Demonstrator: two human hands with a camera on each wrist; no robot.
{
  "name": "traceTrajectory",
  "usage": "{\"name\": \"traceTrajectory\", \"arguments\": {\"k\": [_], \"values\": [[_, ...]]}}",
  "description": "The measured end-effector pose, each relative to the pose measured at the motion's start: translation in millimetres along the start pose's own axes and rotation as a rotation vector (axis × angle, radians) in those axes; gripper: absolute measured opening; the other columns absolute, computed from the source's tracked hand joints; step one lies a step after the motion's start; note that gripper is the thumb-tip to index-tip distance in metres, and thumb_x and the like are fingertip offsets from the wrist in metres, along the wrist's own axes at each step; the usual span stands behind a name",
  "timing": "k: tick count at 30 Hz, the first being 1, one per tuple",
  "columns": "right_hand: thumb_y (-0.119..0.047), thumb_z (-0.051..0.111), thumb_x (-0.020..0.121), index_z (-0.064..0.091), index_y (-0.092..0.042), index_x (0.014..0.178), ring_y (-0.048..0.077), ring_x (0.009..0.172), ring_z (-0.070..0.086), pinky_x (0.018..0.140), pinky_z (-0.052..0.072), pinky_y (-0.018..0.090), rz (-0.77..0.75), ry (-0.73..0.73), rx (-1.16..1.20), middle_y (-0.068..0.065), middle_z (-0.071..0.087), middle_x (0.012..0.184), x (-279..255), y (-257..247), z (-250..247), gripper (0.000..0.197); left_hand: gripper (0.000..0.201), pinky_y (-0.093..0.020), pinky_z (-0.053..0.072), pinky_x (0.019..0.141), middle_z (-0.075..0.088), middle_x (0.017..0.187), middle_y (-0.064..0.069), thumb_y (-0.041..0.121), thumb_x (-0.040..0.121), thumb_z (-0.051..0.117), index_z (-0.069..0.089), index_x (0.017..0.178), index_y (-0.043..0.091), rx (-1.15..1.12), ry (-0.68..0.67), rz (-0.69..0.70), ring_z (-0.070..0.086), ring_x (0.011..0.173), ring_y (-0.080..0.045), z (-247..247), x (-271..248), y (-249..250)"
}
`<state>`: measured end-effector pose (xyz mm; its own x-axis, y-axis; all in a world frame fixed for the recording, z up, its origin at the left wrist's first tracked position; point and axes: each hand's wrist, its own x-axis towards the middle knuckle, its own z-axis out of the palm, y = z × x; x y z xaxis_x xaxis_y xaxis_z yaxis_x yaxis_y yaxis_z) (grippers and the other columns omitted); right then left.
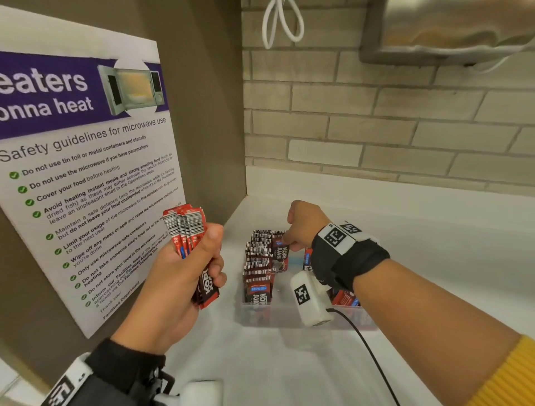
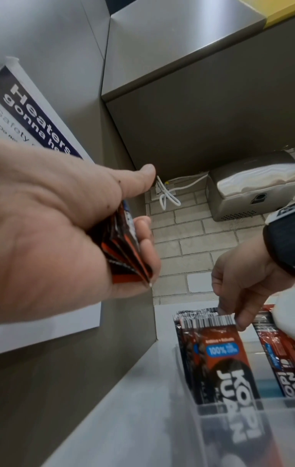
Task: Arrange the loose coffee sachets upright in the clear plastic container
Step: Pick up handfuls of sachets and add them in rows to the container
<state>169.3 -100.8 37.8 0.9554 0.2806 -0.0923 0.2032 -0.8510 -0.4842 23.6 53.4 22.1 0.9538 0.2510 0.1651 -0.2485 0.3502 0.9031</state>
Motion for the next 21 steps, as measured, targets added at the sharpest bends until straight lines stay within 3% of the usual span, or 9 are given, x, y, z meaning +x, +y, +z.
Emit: {"name": "traceTrajectory", "arguments": {"k": [3,8,14,18,21], "values": [[-0.005,0.071,0.076,0.052,-0.005,0.09,0.027,0.081,0.067,0.063,0.052,0.031,-0.004,0.009,-0.01,0.013,0.066,0.089,0.7,0.3,1.9,0.024,0.086,-0.02,0.041,0.042,0.048,0.061,0.003,0.057,0.028,0.091,0.055,0.091,0.01,-0.013,-0.017,-0.046,0.043,0.046,-0.008,1.2,-1.1,-1.6],[-0.009,0.069,0.077,0.053,-0.007,0.084,0.019,0.072,0.058,0.044,0.034,0.02,-0.001,0.026,-0.01,0.009,0.062,0.081,5.7,2.8,5.0,0.018,0.074,-0.021,0.041,0.041,0.046,0.06,0.001,0.05,0.027,0.093,0.064,0.085,0.014,-0.015,-0.011,-0.078,0.043,0.046,-0.008,-0.2,-1.2,-3.9],[-0.008,0.069,0.075,0.053,-0.007,0.079,0.019,0.072,0.06,0.048,0.038,0.022,0.008,0.027,0.019,0.012,0.066,0.083,9.5,4.8,8.7,0.017,0.053,-0.022,0.043,0.043,0.05,0.062,0.003,0.044,0.031,0.094,0.069,0.073,0.024,0.005,-0.034,-0.103,0.045,0.048,-0.009,-1.4,-1.2,-6.9],[-0.008,0.069,0.078,0.053,-0.005,0.087,0.027,0.08,0.068,0.058,0.049,0.028,0.004,0.01,0.069,0.015,0.068,0.088,8.0,7.1,8.5,0.018,0.054,-0.023,0.043,0.045,0.052,0.064,0.002,0.044,0.034,0.094,0.069,0.076,0.022,0.023,-0.045,-0.113,0.046,0.047,-0.01,-2.6,-0.8,-8.7],[-0.008,0.071,0.077,0.052,-0.004,0.09,0.027,0.08,0.07,0.065,0.053,0.031,0.001,-0.007,0.061,0.013,0.068,0.084,3.9,8.2,5.1,0.022,0.043,-0.023,0.043,0.045,0.052,0.065,0.0,0.029,0.046,0.088,0.068,0.082,0.019,-0.018,-0.054,-0.144,0.046,0.048,-0.011,-4.2,-0.1,-9.9]]}}
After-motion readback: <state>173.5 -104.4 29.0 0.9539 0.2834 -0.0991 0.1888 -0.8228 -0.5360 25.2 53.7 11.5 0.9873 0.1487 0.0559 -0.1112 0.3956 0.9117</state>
